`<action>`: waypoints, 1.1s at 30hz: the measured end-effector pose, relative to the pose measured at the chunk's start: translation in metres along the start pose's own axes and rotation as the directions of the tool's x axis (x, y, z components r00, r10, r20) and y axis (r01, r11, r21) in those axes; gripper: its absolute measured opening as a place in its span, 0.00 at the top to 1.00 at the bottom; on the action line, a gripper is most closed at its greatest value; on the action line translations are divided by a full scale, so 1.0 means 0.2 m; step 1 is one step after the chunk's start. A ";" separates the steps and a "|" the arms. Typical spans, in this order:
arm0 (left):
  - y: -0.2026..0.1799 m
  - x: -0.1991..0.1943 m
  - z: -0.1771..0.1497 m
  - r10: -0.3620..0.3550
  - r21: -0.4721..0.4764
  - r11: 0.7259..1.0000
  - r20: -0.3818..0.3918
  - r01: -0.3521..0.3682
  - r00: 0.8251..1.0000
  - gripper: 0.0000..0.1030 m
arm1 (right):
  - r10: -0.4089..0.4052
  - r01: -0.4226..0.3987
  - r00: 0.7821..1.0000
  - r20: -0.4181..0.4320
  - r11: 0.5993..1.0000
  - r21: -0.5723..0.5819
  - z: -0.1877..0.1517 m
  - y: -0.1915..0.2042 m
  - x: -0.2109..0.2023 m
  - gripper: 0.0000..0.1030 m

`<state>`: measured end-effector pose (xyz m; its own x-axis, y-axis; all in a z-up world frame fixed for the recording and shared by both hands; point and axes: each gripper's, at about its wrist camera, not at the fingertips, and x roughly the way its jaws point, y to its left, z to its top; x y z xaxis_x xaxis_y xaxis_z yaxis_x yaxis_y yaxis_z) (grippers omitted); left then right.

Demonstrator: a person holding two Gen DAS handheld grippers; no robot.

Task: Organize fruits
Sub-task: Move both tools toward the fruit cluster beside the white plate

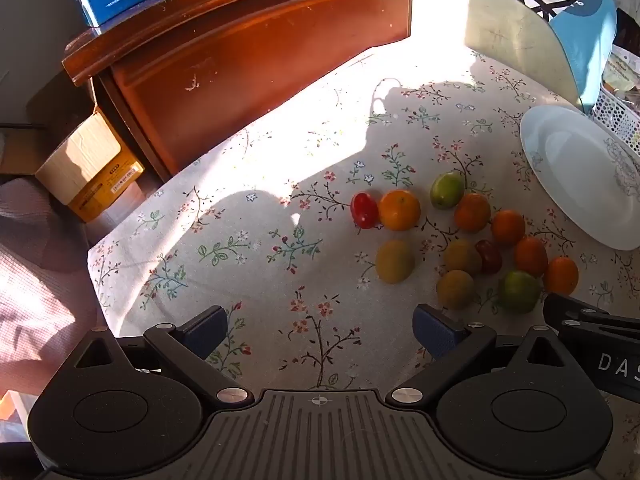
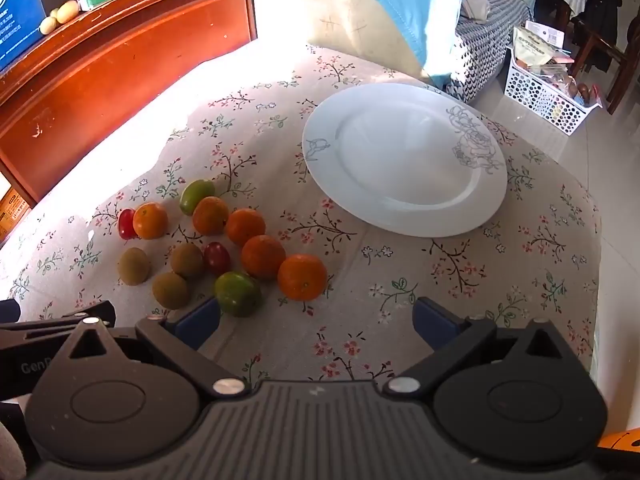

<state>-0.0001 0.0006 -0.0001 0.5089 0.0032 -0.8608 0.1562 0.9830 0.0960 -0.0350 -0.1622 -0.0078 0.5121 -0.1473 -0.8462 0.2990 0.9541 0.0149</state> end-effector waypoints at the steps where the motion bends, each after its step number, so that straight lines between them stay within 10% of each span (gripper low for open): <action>1: 0.00 0.00 0.00 0.008 0.006 1.000 0.002 -0.008 1.000 0.03 | 0.001 -0.001 1.000 0.000 1.000 0.001 0.00 0.00 0.00 0.01; 33: 0.00 -0.02 0.00 0.031 0.019 0.999 0.013 -0.031 0.999 0.04 | 0.024 -0.024 1.000 0.014 0.999 -0.031 0.00 0.02 -0.01 0.07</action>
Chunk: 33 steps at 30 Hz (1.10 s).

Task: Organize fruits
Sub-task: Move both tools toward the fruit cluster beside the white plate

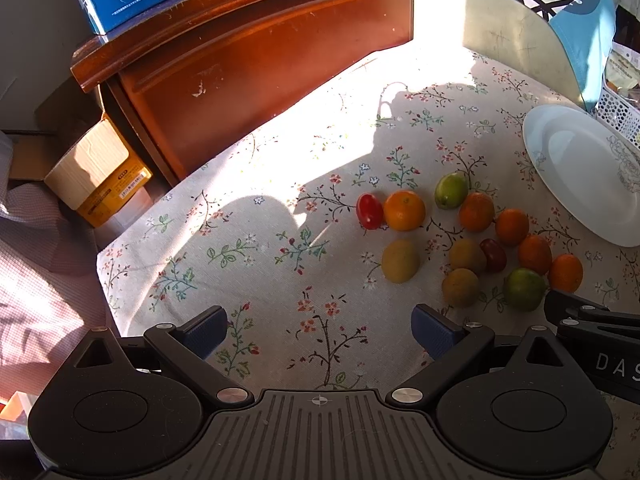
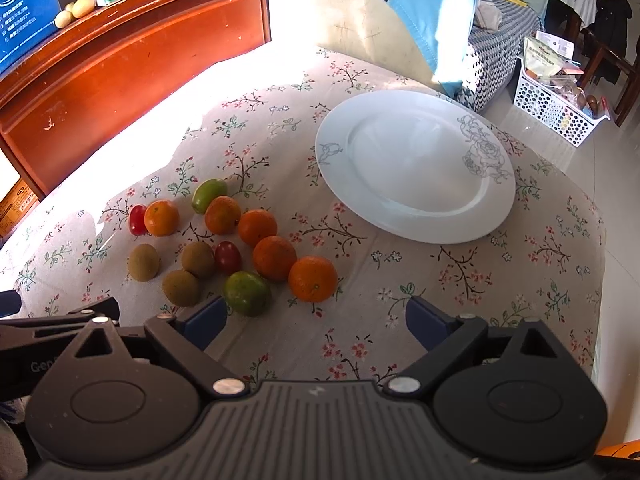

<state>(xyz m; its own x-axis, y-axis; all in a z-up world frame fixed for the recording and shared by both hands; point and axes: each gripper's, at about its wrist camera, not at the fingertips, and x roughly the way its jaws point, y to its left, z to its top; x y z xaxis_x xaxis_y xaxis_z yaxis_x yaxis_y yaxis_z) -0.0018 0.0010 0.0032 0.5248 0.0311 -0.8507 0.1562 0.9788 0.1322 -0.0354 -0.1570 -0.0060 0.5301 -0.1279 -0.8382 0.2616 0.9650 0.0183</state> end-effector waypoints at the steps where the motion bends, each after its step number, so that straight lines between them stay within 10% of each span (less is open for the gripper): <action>1: 0.00 0.00 0.00 0.001 0.000 1.000 0.000 -0.001 1.000 0.04 | 0.001 -0.001 1.000 -0.001 1.000 0.002 0.00 0.00 0.00 0.07; 22: 0.15 -0.06 0.14 -0.076 0.055 0.996 -0.013 0.076 0.997 0.03 | 0.113 -0.115 0.993 0.025 0.988 0.107 -0.01 -0.23 -0.07 0.09; 33: 0.13 -0.03 0.12 -0.123 0.090 0.988 0.009 0.122 0.992 0.04 | 0.160 -0.162 0.986 0.035 0.984 0.073 -0.05 -0.22 -0.03 0.28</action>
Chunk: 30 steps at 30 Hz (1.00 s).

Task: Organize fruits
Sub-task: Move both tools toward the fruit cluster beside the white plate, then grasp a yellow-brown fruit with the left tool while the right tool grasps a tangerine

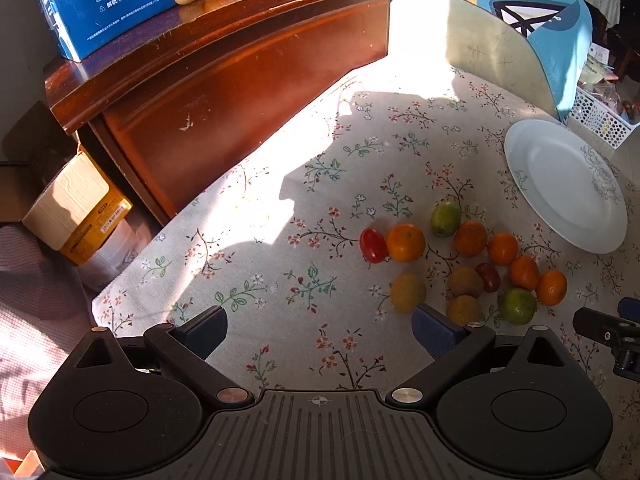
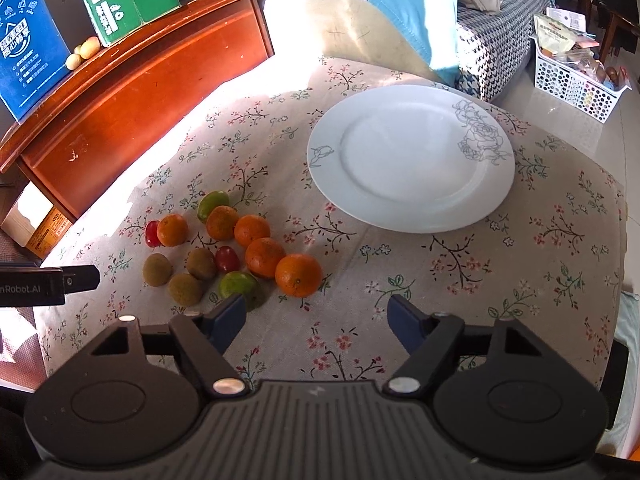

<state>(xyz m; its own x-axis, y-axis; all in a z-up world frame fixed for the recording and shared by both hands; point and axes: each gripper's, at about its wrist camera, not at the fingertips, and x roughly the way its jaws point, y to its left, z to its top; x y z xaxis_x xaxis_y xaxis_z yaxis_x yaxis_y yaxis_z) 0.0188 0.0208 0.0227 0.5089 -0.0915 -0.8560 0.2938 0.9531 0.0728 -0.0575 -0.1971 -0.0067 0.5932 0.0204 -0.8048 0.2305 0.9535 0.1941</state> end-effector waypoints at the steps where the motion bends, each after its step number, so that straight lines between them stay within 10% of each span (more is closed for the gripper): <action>1: -0.03 0.00 -0.01 -0.018 0.021 1.000 0.002 0.018 1.000 0.04 | 0.002 -0.002 1.000 0.002 1.000 0.002 0.00 0.00 0.00 0.30; 17: -0.28 0.09 -0.08 -0.176 0.152 0.973 0.011 0.172 0.984 0.09 | 0.048 -0.049 0.999 0.014 0.995 0.086 0.01 -0.08 0.10 0.47; 30: -0.31 0.17 -0.08 -0.218 0.169 0.963 0.023 0.211 0.976 0.36 | 0.081 -0.080 0.997 -0.002 0.992 0.094 0.01 -0.06 0.19 0.55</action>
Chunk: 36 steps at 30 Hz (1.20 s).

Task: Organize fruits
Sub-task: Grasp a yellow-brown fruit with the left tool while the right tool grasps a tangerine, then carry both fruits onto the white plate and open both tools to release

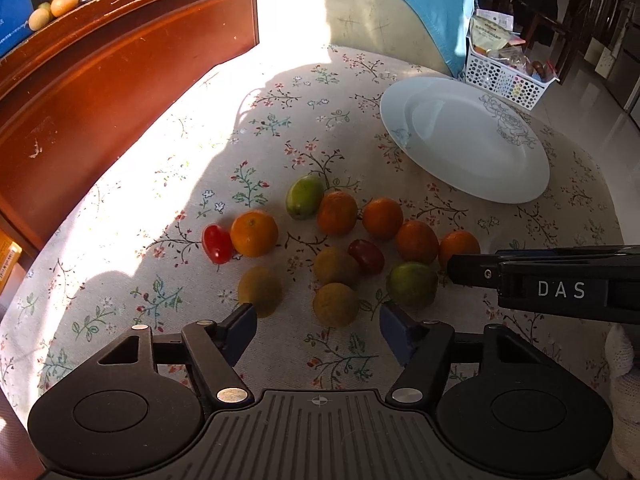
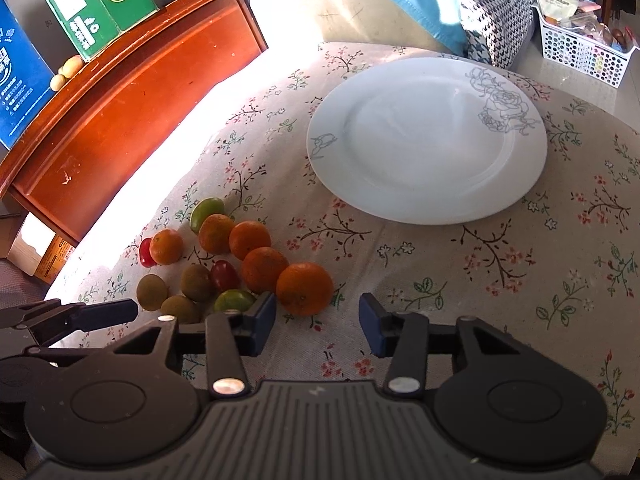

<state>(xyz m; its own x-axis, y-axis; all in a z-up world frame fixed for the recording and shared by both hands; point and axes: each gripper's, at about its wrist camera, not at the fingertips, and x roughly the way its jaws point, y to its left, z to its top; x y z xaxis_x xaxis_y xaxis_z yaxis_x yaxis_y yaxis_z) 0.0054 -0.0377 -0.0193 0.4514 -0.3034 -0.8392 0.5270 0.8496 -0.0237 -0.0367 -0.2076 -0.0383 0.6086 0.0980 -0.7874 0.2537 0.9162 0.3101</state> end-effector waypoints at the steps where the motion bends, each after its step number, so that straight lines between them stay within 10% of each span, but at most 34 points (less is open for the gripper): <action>1: 0.00 0.01 0.00 -0.001 0.003 1.000 0.002 0.001 1.000 0.36 | 0.000 0.000 1.000 -0.002 1.000 -0.001 0.00 0.00 0.01 0.56; 11: -0.02 0.00 0.00 -0.036 0.028 0.999 0.035 0.035 0.999 0.56 | 0.026 -0.026 1.000 0.004 1.000 0.005 0.00 0.01 0.03 0.70; 36: -0.05 0.04 0.00 -0.031 0.003 1.000 0.020 0.031 0.999 0.76 | 0.032 -0.032 0.999 0.010 0.999 0.010 0.00 0.01 0.03 0.69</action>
<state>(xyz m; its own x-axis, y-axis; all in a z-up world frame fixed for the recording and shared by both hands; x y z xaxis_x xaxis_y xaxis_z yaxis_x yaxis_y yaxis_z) 0.0046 -0.0481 -0.0263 0.4490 -0.3387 -0.8268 0.5430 0.8383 -0.0485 -0.0321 -0.2059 -0.0420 0.6240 0.1235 -0.7716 0.2412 0.9088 0.3405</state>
